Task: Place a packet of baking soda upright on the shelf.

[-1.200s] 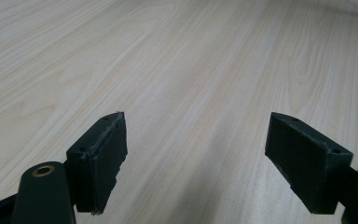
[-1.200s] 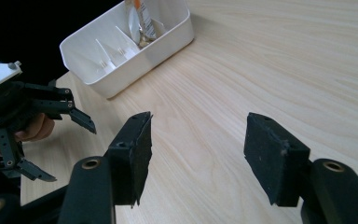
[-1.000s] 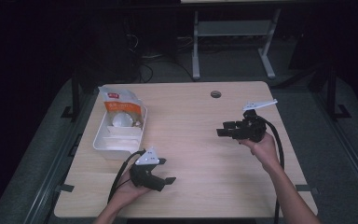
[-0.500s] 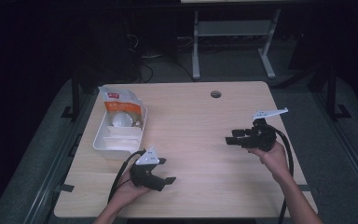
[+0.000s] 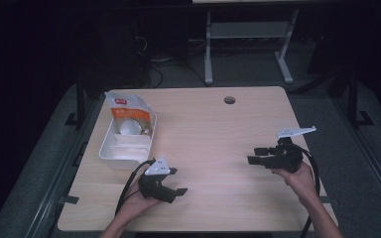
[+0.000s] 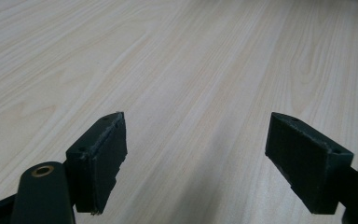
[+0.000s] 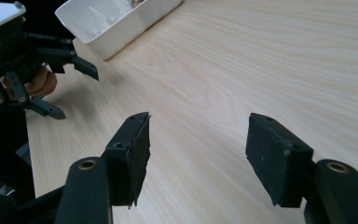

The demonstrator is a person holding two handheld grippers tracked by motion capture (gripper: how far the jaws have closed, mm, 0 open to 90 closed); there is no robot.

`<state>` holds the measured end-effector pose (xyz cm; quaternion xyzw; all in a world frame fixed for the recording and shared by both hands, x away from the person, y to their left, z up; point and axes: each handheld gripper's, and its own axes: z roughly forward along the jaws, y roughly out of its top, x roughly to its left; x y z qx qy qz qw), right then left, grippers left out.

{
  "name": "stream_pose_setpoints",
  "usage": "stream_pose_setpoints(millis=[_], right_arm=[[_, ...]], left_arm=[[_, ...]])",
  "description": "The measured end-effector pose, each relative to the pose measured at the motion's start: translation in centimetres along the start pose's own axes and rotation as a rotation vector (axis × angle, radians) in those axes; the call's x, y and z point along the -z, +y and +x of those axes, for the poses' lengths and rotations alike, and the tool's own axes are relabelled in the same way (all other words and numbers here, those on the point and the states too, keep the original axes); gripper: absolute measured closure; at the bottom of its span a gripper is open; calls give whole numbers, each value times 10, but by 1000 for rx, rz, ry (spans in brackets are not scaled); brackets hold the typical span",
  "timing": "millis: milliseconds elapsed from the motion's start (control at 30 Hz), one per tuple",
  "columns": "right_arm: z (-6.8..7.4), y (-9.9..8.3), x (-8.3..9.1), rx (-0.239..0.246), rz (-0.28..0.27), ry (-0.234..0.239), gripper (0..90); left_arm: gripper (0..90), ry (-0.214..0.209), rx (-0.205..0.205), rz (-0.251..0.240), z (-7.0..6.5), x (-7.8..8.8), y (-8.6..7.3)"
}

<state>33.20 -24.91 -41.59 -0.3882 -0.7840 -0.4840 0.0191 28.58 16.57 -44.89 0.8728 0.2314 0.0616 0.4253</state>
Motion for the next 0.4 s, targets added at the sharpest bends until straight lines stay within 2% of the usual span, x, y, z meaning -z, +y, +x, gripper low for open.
stream_pose_setpoints(millis=[333, 400], right_arm=[[8, -23, 5, -6, 7, -1, 352], [10, -28, 5, 2, 10, -14, 341]], left_arm=[[201, -3, -6, 8, -1, -1, 0], [202, -5, -7, 9, -1, -1, 0]])
